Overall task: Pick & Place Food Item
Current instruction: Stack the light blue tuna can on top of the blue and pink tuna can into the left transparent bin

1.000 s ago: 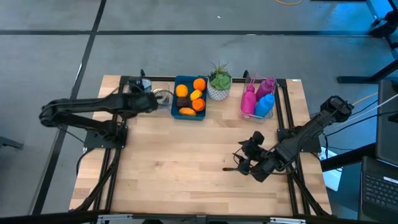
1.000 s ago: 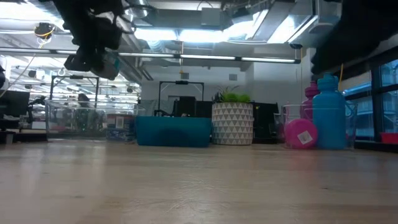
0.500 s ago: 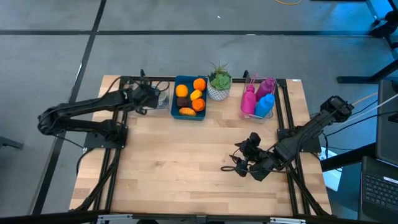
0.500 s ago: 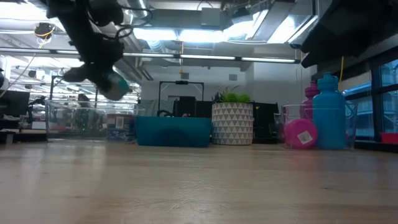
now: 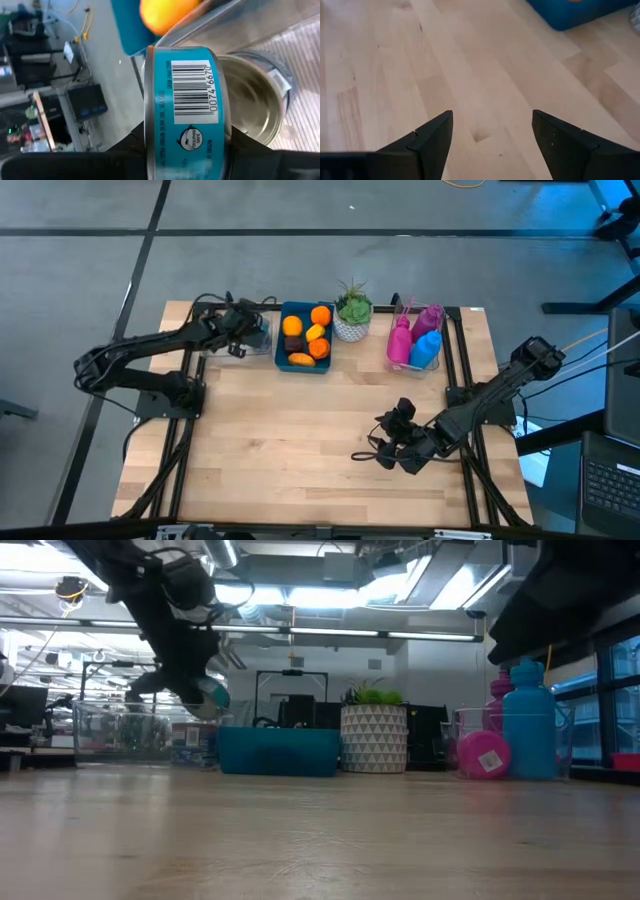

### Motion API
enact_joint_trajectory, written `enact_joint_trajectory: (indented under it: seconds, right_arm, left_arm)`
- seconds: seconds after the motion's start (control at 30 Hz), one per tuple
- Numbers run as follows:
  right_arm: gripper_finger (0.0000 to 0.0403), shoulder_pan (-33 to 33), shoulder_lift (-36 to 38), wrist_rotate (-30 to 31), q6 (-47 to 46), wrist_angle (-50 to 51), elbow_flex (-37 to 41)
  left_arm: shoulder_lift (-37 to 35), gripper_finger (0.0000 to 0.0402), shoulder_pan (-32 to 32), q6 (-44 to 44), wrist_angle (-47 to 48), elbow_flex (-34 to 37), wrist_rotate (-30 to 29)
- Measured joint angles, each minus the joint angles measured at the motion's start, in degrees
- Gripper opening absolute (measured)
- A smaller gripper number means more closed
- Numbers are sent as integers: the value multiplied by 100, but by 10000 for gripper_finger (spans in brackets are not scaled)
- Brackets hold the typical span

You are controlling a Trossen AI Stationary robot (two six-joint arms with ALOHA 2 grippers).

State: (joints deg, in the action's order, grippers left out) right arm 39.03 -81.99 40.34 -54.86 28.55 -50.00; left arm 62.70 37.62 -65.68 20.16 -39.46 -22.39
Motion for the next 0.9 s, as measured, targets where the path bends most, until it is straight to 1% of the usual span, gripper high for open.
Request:
enact_joint_trajectory:
  seconds: [0.17,0.3,0.47,0.53,0.63,0.77,0.87,0.9]
  right_arm:
    - [269,2,-87,-218,-21,-89,0]
    - [269,7,-86,-226,-16,-206,0]
    - [269,7,-86,-361,-16,-225,0]
    - [269,7,-86,-396,-16,-246,0]
    - [269,7,-86,-398,-14,-244,0]
    - [269,7,-86,-398,-14,-244,0]
    - [269,7,-86,-430,-12,-242,0]
    - [269,7,-86,-471,-12,-242,0]
  left_arm:
    - [386,112,136,-169,-61,-19,-11]
    - [630,112,154,-206,-175,-29,-20]
    - [737,114,181,-138,-109,-23,-92]
    - [698,129,126,4,-122,-23,-102]
    - [656,165,110,163,-155,-20,-190]
    - [583,207,102,156,-149,-18,-205]
    - [552,226,36,236,-84,-24,-308]
    - [549,229,20,248,71,-64,-332]
